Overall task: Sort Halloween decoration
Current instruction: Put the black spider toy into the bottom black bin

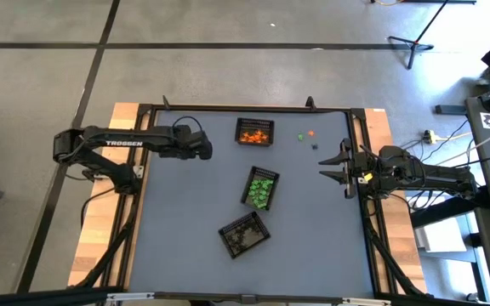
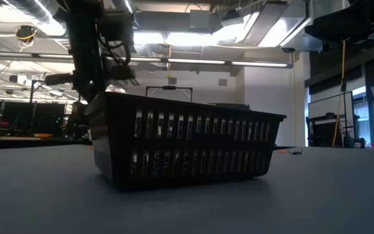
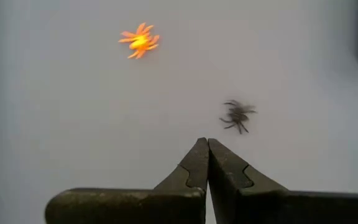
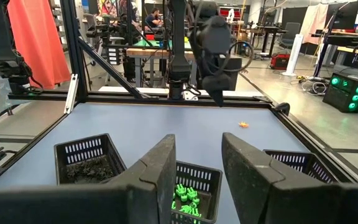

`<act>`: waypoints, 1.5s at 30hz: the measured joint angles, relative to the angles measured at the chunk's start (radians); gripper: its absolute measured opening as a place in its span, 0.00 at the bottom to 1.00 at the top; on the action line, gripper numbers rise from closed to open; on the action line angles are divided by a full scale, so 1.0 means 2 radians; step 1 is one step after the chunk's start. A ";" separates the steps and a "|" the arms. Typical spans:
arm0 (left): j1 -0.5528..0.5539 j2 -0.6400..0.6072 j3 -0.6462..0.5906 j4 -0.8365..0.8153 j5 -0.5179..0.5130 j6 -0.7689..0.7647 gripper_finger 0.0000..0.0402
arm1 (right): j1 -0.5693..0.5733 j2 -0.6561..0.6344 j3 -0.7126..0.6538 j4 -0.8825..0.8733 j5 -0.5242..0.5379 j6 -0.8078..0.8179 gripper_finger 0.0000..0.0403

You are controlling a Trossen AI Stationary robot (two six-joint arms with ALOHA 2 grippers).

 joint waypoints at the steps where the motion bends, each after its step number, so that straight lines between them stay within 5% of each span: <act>1: -0.007 0.000 0.002 0.002 -0.007 0.006 0.00 | 0.000 0.000 0.000 0.000 0.000 0.000 0.31; 7: -0.009 0.009 -0.005 0.062 -0.035 0.006 0.03 | 0.000 0.000 0.000 0.000 0.000 0.000 0.31; 21: 0.089 0.153 -0.013 0.204 0.132 0.066 0.31 | 0.000 0.000 0.000 -0.002 0.000 0.000 0.31; 33: 0.082 0.163 -0.010 0.186 0.123 0.060 0.38 | 0.000 0.000 0.000 -0.002 0.000 0.000 0.31; 45: 0.048 0.164 0.053 0.076 0.083 0.059 0.38 | 0.000 0.000 0.000 -0.002 0.000 0.000 0.31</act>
